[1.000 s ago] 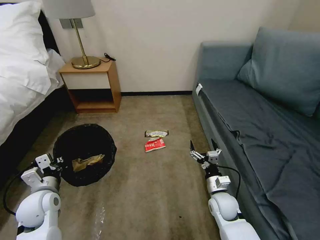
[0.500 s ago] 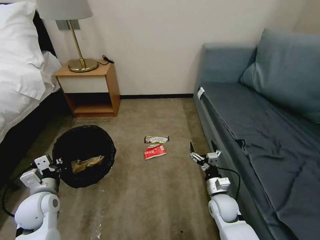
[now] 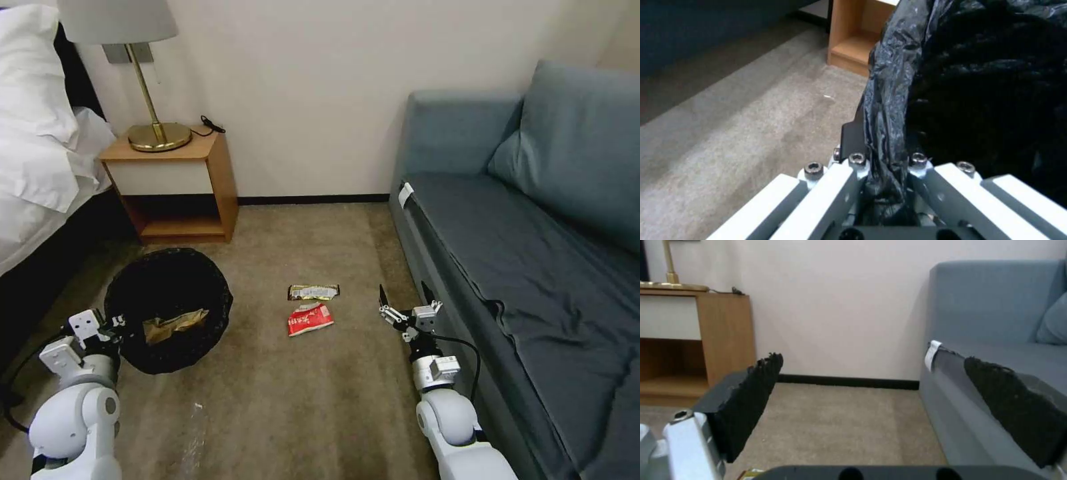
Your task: Pick up the trash bin, then pick up the garbage on the floor and place it into the trash bin.
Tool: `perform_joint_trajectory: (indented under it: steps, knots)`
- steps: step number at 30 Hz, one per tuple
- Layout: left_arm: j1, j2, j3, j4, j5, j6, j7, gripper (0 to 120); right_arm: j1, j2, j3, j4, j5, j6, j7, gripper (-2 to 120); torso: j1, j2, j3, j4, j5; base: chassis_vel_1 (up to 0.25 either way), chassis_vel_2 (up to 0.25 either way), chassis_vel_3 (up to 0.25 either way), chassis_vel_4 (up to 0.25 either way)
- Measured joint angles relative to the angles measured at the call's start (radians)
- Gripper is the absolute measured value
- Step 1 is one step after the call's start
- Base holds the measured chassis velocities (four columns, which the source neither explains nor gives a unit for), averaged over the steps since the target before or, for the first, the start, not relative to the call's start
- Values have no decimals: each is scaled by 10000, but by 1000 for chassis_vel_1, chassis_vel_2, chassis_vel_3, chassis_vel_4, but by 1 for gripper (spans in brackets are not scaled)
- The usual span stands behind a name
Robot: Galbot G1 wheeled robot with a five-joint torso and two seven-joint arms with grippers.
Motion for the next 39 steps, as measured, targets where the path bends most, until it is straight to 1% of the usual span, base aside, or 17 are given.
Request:
perform_joint_trajectory:
  steps: [18,20,27,30,31,33,39]
  knots:
    - [60,-34,13,-32,5,0,-5,1,87,30,-201,-177,-101,-7,-10,100,0,0,0,0,0,-104,111,111,-107]
    - [52,15,-19,-32,4,12,-8,1,191,-105,-219,-245,-100,-7,-14,100,0,0,0,0,1,-105,97,111,-116]
    - [26,13,-23,-30,6,22,-15,1,257,-134,-257,-367,-117,3,-17,100,0,1,0,1,1,-99,105,103,-103]
    - [7,3,-13,-27,12,23,-17,1,292,-114,-264,-471,-230,111,-18,100,0,0,0,1,1,-110,106,101,-109]
    - [-22,-4,-5,-19,20,32,-17,1,349,-99,-263,-627,-453,364,-34,100,0,1,1,1,0,-121,110,87,-113]
    - [-48,-4,-5,-8,26,33,-20,1,375,-98,-266,-733,-618,552,-46,100,1,0,1,-1,2,-78,98,74,-76]
    - [-31,-4,-22,16,29,35,-25,1,453,-194,-468,-712,-633,565,-53,100,0,0,0,0,2,-24,29,17,-25]
